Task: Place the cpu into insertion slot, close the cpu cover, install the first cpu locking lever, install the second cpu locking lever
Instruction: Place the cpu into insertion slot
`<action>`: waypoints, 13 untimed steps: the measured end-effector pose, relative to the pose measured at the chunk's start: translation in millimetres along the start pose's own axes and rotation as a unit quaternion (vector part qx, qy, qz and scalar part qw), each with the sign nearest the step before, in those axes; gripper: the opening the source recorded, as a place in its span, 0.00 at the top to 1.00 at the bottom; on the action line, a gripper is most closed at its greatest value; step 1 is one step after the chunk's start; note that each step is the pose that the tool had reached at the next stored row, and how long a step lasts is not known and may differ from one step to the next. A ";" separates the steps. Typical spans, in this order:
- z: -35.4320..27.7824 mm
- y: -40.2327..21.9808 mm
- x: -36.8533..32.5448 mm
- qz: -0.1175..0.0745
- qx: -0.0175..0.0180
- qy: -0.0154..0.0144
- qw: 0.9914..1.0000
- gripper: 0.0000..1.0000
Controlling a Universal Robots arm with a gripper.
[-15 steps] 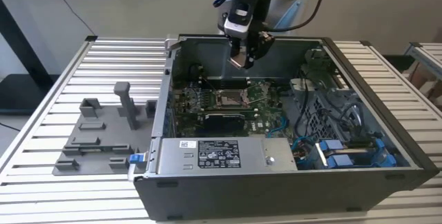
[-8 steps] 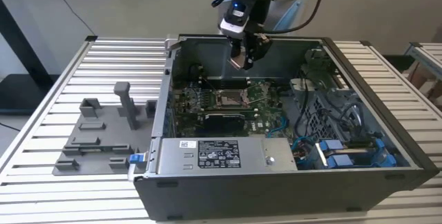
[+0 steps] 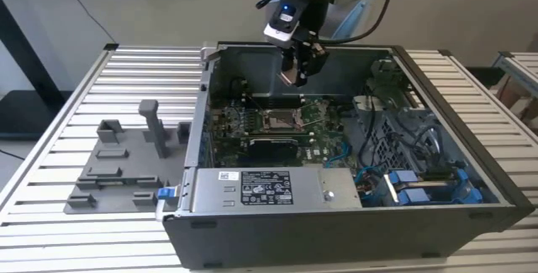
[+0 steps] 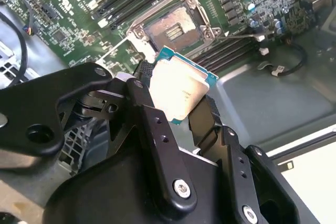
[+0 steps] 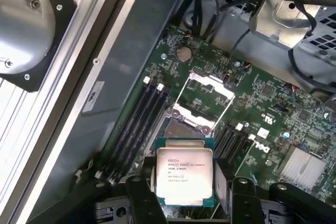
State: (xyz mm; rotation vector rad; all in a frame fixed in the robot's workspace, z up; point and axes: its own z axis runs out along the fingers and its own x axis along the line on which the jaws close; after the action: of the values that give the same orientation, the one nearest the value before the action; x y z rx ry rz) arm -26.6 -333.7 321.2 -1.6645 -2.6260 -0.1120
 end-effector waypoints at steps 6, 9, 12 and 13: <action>3.1 0.0 0.1 0.032 0.001 0.000 1.000 0.46; 4.5 0.0 0.2 0.047 0.002 0.000 0.999 0.46; 6.1 0.0 0.2 0.063 0.003 0.000 0.998 0.46; 6.6 0.0 0.3 0.068 0.003 0.000 0.998 0.46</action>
State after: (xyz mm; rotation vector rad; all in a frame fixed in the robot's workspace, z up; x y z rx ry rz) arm -26.7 -333.0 314.6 -1.8354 -2.4994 -0.1012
